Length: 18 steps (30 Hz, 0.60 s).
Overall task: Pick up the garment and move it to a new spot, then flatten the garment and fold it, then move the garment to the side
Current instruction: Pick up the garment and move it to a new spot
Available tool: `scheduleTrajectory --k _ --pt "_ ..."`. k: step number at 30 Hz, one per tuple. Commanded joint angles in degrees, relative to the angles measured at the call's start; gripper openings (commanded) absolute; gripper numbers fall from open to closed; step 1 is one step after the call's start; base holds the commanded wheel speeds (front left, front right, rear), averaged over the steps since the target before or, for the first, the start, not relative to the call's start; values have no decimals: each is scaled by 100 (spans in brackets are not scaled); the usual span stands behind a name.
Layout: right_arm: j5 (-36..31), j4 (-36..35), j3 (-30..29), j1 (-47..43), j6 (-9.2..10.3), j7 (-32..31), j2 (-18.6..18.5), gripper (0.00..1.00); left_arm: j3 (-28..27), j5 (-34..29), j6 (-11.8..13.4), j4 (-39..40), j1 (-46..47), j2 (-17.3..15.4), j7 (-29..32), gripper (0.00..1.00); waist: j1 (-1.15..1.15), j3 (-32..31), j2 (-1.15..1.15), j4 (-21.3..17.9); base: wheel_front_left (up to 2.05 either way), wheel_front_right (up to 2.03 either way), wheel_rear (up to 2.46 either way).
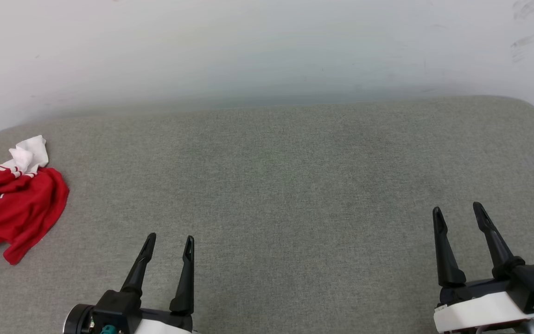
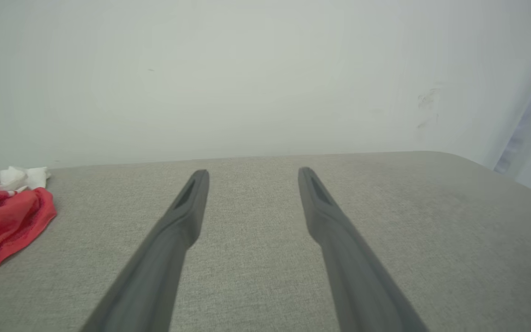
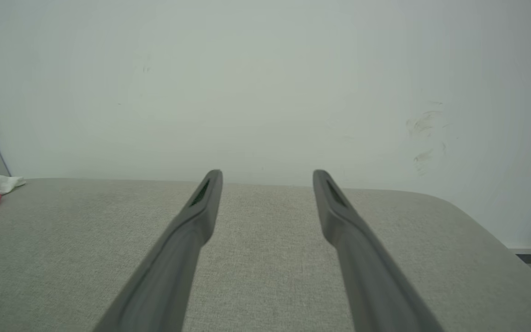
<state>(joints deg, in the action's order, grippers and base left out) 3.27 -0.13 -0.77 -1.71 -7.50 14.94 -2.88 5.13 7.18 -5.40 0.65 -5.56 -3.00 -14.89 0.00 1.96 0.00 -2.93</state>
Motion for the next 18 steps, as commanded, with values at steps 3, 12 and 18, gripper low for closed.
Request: scheduleTrajectory --k 3,12,18 --pt "30 28 4 -69 2 28 1 100 14 4 -35 -6 -48 12 -47 100 0 -2 0 11 0 0 0" --pt "133 66 68 -73 2 28 2 100 46 50 -37 -45 11 12 -46 100 0 36 0 237 0 0 0" --pt "209 94 147 -97 2 28 2 100 -7 20 -32 -17 37 12 -46 100 0 68 0 666 0 0 0"
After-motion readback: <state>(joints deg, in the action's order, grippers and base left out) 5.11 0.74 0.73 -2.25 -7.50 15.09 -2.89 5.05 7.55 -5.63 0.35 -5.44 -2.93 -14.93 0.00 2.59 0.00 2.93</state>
